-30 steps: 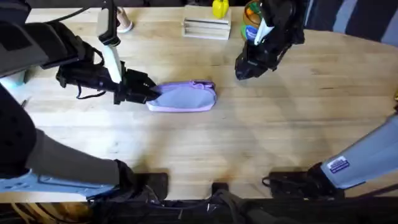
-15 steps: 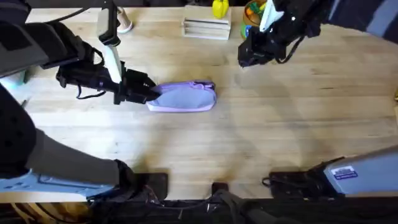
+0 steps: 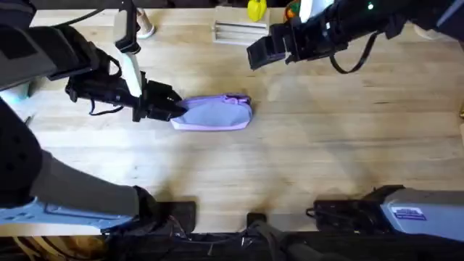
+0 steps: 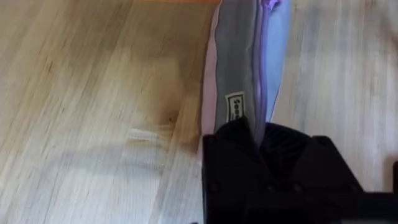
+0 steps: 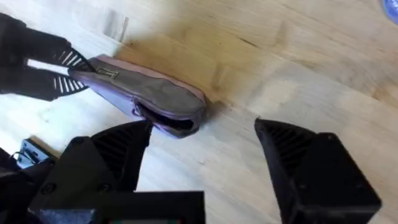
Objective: Unzip the bag, pick up the pens from the table one at a time and place them inside, then zip the bag closed.
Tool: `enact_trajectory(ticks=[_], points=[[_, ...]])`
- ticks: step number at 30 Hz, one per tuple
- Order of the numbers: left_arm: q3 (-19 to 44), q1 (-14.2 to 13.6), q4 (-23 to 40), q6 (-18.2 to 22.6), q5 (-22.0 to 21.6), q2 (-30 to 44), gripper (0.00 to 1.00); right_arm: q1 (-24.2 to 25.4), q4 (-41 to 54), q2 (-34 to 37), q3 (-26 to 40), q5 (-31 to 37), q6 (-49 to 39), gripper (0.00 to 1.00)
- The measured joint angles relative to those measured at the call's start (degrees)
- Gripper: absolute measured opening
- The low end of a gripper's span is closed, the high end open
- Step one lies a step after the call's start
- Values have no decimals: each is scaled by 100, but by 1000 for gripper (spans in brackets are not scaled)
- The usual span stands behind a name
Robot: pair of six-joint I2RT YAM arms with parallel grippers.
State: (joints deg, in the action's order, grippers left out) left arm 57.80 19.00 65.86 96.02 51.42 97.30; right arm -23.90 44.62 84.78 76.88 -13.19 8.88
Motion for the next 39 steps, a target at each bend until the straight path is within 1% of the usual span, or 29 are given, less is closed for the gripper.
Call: enact_trajectory(ticks=[1, 2, 3, 5, 6, 7, 10, 15, 19, 23, 25, 27, 29, 32, 34, 37, 39], points=[[0, 0, -9, 12, -7, 0, 151, 0, -1, 4, 0, -1, -17, 997], [0, 2, -8, -1, -33, 0, 322, 0, -20, 6, 0, -2, -33, 997], [0, 8, -6, -1, -43, 0, 452, 0, -47, 4, 0, -15, -60, 997], [0, 22, -6, -3, -52, 0, 779, 0, -100, 6, 0, -82, -218, 997], [0, 22, -5, -6, -60, 0, 912, -1, -111, 6, 0, -139, -331, 997], [0, 22, -1, -21, -70, 0, 973, -6, -111, 6, 0, -186, -427, 997], [0, 22, -6, -23, -82, 0, 992, -25, -122, 6, 0, -295, -623, 997], [6, 22, 22, -2, -259, 0, 995, -31, -120, 6, 0, -360, -758, 997], [159, 22, 426, 212, -371, -89, 996, 4, -120, 4, 0, -363, -809, 997], [511, 22, 745, 364, -556, -614, 996, 150, -106, -79, 0, -363, -841, 997], [694, 22, 819, 324, -613, -989, 996, 256, -90, -216, 0, -361, -852, 997], [863, 22, 907, 187, -635, -1370, 995, 367, -90, -390, 0, -363, -855, 997], [1021, 22, 1009, -33, -647, -1737, 994, 481, -87, -588, 0, -363, -855, 997], [1229, 22, 1156, -503, -677, -2209, 993, 637, -81, -862, 0, -363, -859, 997], [1397, 22, 1246, -992, -767, -2497, 993, 731, -79, -1005, 0, -363, -872, 997], [1667, 22, 1334, -1914, -953, -2880, 993, 848, -35, -1172, 0, -361, -874, 997], [1859, 22, 1370, -2625, -1161, -3107, 993, 910, 16, -1257, 0, -363, -877, 997]])
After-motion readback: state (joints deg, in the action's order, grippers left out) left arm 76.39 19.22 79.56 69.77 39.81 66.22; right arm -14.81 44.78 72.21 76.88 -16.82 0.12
